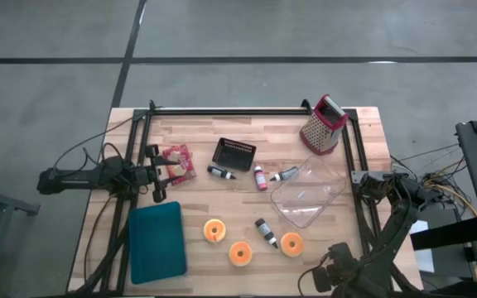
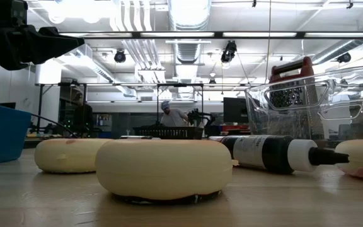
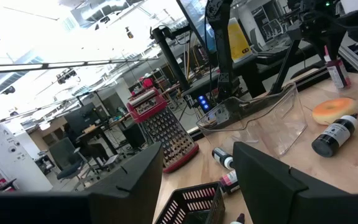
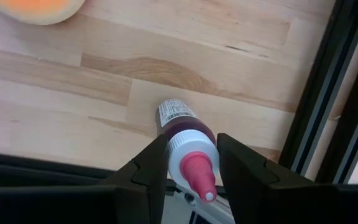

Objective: Pick & Place Food Item
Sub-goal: Put the bottom pink food coloring bottle into the transparent bin

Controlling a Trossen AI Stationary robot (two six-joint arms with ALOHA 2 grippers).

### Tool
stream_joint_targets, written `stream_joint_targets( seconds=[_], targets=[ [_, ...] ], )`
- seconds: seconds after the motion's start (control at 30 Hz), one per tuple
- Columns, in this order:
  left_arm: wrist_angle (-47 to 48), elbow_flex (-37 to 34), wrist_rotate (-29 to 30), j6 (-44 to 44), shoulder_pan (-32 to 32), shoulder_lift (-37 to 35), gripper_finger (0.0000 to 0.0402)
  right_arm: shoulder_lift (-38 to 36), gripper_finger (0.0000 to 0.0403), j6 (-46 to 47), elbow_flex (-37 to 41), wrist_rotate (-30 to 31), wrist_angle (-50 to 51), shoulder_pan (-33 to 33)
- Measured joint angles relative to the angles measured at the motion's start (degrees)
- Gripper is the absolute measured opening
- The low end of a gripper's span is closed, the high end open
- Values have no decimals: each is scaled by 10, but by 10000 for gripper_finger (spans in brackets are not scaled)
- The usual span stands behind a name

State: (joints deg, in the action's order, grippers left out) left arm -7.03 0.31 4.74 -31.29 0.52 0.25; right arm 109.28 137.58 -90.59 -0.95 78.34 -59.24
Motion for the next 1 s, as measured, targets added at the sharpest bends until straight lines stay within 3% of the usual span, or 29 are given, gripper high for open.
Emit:
stream_joint_targets(
  seconds=[0.27,0.77,1.0],
  targets=[
    [0,0,0,0,0,0,200,-31,120,-3,0,31,36,0],
    [0,0,0,0,0,0,200,-132,123,-74,0,153,108,27],
    [0,0,0,0,0,0,200,-202,120,-95,0,160,117,59]
  ],
)
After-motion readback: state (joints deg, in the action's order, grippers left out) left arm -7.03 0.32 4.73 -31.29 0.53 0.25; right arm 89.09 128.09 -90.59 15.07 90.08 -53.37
